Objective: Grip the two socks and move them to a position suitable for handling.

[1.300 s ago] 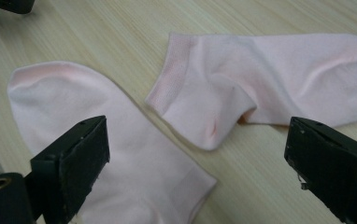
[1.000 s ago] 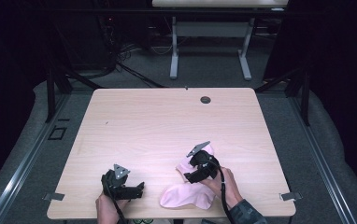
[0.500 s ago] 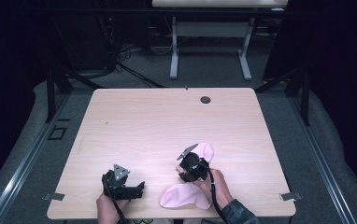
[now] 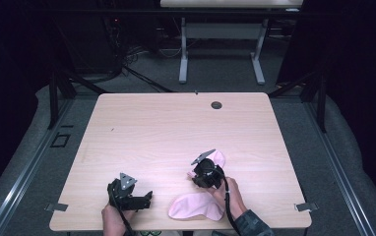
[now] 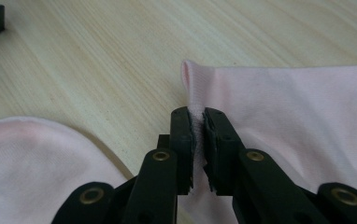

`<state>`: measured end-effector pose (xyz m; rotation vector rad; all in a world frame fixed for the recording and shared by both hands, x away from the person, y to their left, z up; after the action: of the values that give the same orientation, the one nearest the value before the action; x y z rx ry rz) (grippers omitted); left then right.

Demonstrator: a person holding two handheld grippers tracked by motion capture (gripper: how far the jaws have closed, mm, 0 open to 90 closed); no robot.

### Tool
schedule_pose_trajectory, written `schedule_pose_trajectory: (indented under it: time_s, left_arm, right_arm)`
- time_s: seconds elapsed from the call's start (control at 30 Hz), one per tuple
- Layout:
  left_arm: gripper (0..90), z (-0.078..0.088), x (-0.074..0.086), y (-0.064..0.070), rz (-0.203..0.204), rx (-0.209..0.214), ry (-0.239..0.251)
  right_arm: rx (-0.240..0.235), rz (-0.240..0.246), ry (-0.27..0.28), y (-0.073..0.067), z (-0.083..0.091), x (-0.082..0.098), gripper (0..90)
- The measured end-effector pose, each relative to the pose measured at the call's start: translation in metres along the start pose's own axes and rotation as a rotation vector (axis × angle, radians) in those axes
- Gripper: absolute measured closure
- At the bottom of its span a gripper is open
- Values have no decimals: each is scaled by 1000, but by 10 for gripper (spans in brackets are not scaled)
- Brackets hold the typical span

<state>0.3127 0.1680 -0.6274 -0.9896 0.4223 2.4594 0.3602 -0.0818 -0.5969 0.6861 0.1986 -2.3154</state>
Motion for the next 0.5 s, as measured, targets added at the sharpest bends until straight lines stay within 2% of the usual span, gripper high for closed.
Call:
schedule_pose_trajectory:
  time_s: [0.07, 0.2, 0.23, 0.33, 0.5]
  left_arm:
    - [0, 0, 0, 0, 2, -1, -1]
    - [0, -1, -1, -1, 7, -1, 3]
    - [1, -1, -2, -2, 11, 1, 4]
    - [3, 1, -4, -2, 21, 15, 16]
    - [3, 9, -15, 6, -6, 27, 47]
  right_arm:
    - [-2, -10, 1, 2, 4, -1, 821]
    - [-8, -42, 67, 11, 23, -9, 822]
    - [-10, -56, 85, 15, 34, -14, 821]
    - [-14, -70, 112, 19, 43, -18, 821]
    - [-28, -91, 170, 24, 62, -28, 821]
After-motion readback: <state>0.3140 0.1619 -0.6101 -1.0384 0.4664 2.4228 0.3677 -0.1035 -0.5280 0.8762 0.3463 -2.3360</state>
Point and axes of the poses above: each handheld gripper's, and its own axes: z roughly backward along the jaws, x roughly out of its underside, y roughly to its right, the point moved 5 cm from there along -z, roughly forward along the jaws, and after that the axes turned 9 degrees about x, right-handed, at the moved point
